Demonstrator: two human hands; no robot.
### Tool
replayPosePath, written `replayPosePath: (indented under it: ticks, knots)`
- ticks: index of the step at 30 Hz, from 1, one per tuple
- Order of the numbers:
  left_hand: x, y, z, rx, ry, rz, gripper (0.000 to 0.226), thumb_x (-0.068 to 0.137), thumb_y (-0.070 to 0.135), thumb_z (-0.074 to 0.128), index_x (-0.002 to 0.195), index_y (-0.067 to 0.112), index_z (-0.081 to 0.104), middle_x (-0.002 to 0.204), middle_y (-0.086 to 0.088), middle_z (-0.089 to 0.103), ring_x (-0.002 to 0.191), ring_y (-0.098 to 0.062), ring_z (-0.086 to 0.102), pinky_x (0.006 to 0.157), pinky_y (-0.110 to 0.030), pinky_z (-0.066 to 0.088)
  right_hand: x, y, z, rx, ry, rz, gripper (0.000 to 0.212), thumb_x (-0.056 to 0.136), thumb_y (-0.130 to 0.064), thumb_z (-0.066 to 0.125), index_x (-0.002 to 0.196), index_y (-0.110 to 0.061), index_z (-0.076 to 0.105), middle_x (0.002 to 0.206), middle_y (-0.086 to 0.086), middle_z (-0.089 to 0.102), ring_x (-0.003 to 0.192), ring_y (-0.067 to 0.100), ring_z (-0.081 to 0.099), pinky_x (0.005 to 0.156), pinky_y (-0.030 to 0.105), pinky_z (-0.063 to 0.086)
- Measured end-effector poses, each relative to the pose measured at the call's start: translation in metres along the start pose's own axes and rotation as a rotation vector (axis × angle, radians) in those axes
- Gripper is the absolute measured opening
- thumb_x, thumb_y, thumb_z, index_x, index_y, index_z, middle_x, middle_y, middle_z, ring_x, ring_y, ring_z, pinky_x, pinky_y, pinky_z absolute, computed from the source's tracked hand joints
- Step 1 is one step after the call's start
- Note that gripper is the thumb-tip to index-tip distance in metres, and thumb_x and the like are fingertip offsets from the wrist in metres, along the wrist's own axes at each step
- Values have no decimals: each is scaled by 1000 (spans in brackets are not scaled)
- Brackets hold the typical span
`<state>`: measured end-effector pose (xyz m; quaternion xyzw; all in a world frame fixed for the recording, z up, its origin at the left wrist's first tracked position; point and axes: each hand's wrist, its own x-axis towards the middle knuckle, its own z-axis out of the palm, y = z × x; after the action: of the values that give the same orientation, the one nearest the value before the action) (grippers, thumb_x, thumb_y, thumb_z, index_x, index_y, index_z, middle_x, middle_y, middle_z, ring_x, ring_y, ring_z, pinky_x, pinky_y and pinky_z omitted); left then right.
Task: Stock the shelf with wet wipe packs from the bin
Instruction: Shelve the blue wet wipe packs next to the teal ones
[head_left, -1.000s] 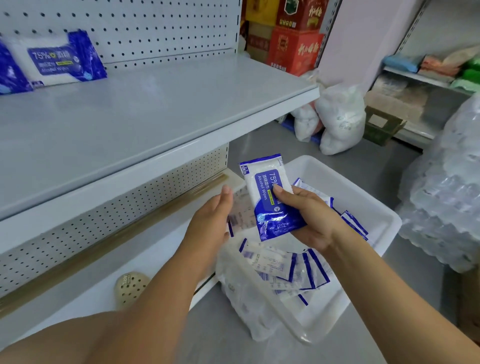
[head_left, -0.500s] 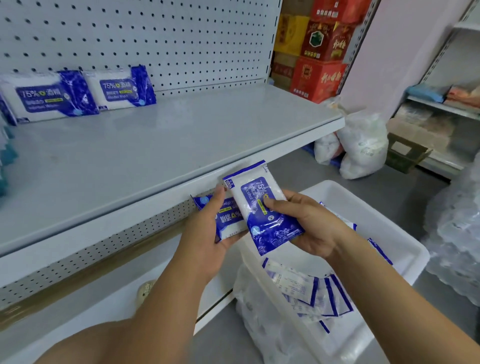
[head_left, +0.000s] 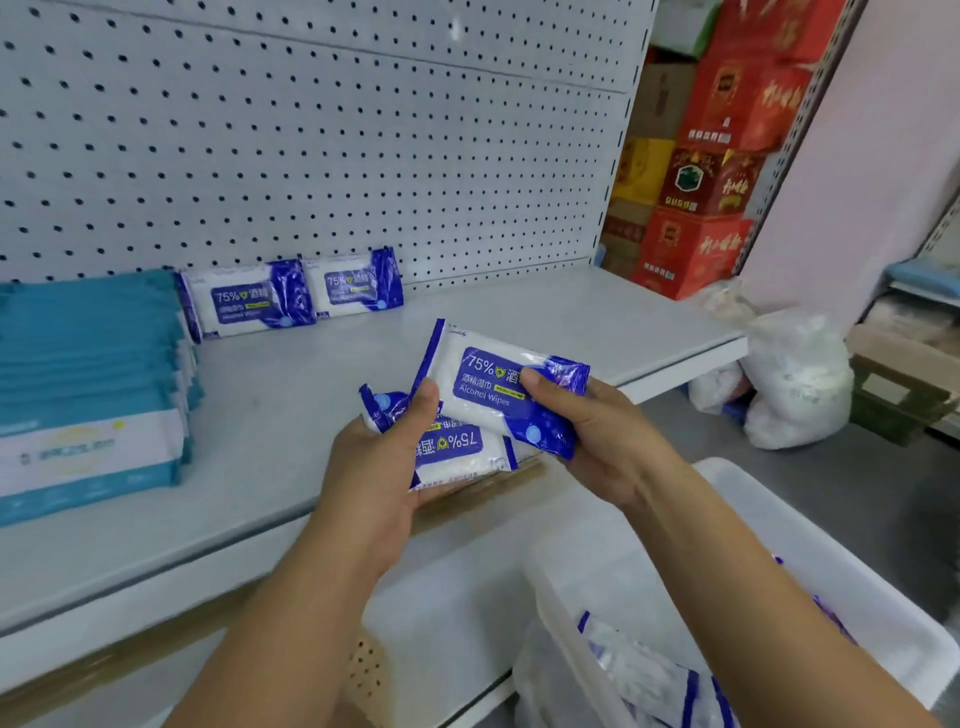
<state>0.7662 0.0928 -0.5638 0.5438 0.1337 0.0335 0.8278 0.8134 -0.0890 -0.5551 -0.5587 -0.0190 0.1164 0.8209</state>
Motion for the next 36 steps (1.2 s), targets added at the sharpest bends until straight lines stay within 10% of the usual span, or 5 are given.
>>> replayPosePath:
  ticks: [21, 25, 36]
  knots:
    - [124, 162, -101, 102, 696, 685, 21, 95, 31, 65, 86, 15, 55, 76, 3, 63, 61, -10, 62, 51, -24, 49, 196, 25, 161, -336, -10, -202, 19, 83, -19, 83, 94, -17, 67, 100, 5, 76, 87, 18, 73, 75, 32, 61]
    - [152, 181, -106, 97, 714, 676, 22, 95, 33, 64, 91, 19, 48, 83, 4, 59, 67, -11, 61, 57, -28, 53, 243, 29, 201, -494, -25, -286, 32, 83, -20, 82, 107, -12, 62, 99, 0, 69, 82, 8, 66, 57, 15, 52]
    - [150, 165, -130, 294, 587, 845, 20, 93, 11, 62, 102, 20, 46, 90, 8, 59, 64, 4, 57, 50, -8, 43, 273, 85, 201, -599, -62, -331, 24, 84, -30, 80, 98, -13, 69, 87, 3, 76, 69, 12, 70, 70, 26, 57]
